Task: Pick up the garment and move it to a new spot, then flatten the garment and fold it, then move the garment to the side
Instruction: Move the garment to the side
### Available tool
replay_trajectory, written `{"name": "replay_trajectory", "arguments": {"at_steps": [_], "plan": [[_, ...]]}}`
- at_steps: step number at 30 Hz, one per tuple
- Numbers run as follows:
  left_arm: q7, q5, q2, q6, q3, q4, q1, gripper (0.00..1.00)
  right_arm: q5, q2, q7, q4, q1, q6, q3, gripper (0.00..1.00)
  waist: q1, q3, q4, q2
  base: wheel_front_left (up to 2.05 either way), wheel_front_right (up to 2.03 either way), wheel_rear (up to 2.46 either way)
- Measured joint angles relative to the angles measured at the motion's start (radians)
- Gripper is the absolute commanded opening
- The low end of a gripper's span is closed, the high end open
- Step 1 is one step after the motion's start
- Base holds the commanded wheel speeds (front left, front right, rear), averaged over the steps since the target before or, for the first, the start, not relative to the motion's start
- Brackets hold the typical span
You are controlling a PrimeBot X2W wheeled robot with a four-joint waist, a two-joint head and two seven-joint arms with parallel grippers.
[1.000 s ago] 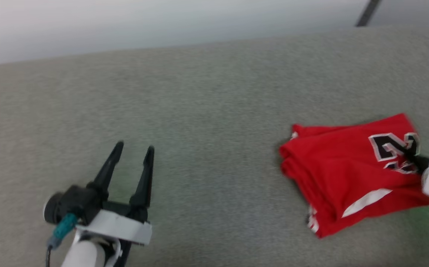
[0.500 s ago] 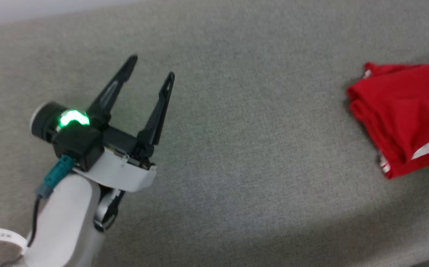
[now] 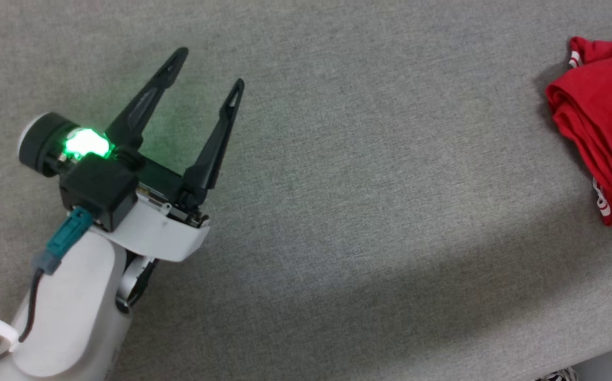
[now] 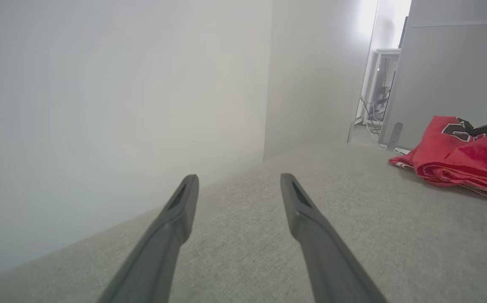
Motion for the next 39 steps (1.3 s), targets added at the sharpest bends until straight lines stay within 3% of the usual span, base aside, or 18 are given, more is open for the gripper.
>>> {"name": "replay_trajectory", "arguments": {"at_steps": [5,6,7,8,9,16,20,32,39], "plan": [[0.0,0.002,0.006,0.0,0.007,-0.002,0.001,1.0,-0.04,0.019,-0.064,0.077,-0.036,0.0,-0.011,0.0,-0.0001,0.013,0.004,0.0,0.0,0.0,0.0],[0.0,0.002,0.005,0.0,0.007,0.0,0.002,1.0,-0.044,0.019,-0.077,0.087,-0.042,0.0,-0.016,0.27,0.0,0.012,0.005,0.0,0.0,0.0,0.0],[0.0,0.002,0.004,0.0,0.007,0.002,0.004,1.0,-0.051,0.019,-0.086,0.094,-0.044,0.0,-0.02,0.42,0.0,0.009,0.005,0.0,0.0,0.0,0.0],[0.0,0.002,0.001,0.0,0.008,0.007,0.007,1.0,-0.061,0.019,-0.095,0.1,-0.044,0.0,-0.019,0.89,0.0,0.006,0.006,0.0,0.0,0.0,0.0],[0.0,0.002,-0.002,0.0,0.01,0.012,0.011,1.0,-0.07,0.018,-0.102,0.107,-0.043,0.0,-0.018,1.0,0.0,0.002,0.006,0.0,0.0,0.0,0.0],[0.0,-0.006,-0.053,0.0,0.028,0.049,0.059,1.0,-0.114,0.002,-0.127,0.124,-0.025,0.0,-0.007,1.0,0.0,-0.054,0.014,0.0,0.0,0.0,0.0],[0.0,-0.019,-0.099,0.0,0.05,0.08,0.11,1.0,-0.149,0.007,-0.162,0.112,0.014,0.0,0.049,1.0,0.0,-0.104,0.028,0.0,0.0,0.0,0.0],[0.0,-0.031,-0.219,0.0,0.189,0.142,0.355,1.0,-0.081,0.09,-0.267,-0.063,0.208,0.0,0.218,1.0,0.0,-0.287,0.108,0.0,0.0,0.0,0.0],[0.0,-0.031,-0.256,0.0,0.247,0.171,0.472,1.0,-0.029,0.136,-0.278,-0.202,0.347,0.0,0.245,1.0,0.0,-0.397,0.174,0.0,0.0,0.0,0.0]]}}
